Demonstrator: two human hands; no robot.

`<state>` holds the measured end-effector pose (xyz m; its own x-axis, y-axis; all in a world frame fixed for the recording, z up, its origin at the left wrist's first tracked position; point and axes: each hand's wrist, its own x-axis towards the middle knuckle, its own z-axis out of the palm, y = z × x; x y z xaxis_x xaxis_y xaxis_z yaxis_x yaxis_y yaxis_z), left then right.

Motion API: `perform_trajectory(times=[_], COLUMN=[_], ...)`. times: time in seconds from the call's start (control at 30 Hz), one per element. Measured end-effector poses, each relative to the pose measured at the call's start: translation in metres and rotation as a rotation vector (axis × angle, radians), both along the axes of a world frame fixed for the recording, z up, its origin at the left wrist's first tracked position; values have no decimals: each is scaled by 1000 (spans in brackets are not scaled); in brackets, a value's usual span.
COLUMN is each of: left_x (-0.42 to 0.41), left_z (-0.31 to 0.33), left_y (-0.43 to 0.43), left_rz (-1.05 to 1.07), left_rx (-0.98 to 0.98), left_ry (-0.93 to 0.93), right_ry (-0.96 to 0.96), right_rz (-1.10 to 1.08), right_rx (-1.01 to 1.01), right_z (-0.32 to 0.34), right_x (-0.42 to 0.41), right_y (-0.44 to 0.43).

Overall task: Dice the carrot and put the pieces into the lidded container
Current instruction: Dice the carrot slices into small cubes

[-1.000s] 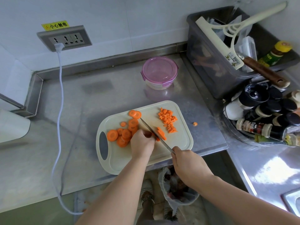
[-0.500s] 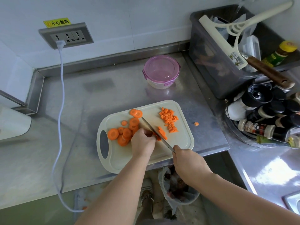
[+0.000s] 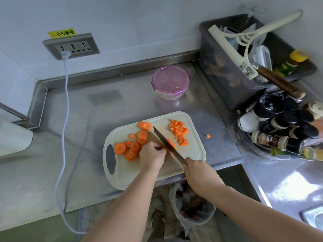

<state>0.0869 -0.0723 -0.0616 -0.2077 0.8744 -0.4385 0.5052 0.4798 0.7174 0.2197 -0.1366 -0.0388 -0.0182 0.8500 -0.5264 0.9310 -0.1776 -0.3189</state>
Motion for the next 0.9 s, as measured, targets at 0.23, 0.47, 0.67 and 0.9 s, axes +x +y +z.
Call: perform_trajectory(times=[0.23,0.47,0.67,0.9], left_x=[-29,-69,-40,-56], left_z=[0,48,42,33], left_y=[8,22,17,58], left_rz=[72,-162,-696,-591], left_rx=[4,326,306,398], left_ry=[-155,21,209,428], right_ry=[22,-166,-199,52], right_rz=[88,423,520,37], right_rx=[161,375,459,389], right_z=[18,8,7,11], right_x=[21,53,66,87], right_y=[-13,-20,-18,-34])
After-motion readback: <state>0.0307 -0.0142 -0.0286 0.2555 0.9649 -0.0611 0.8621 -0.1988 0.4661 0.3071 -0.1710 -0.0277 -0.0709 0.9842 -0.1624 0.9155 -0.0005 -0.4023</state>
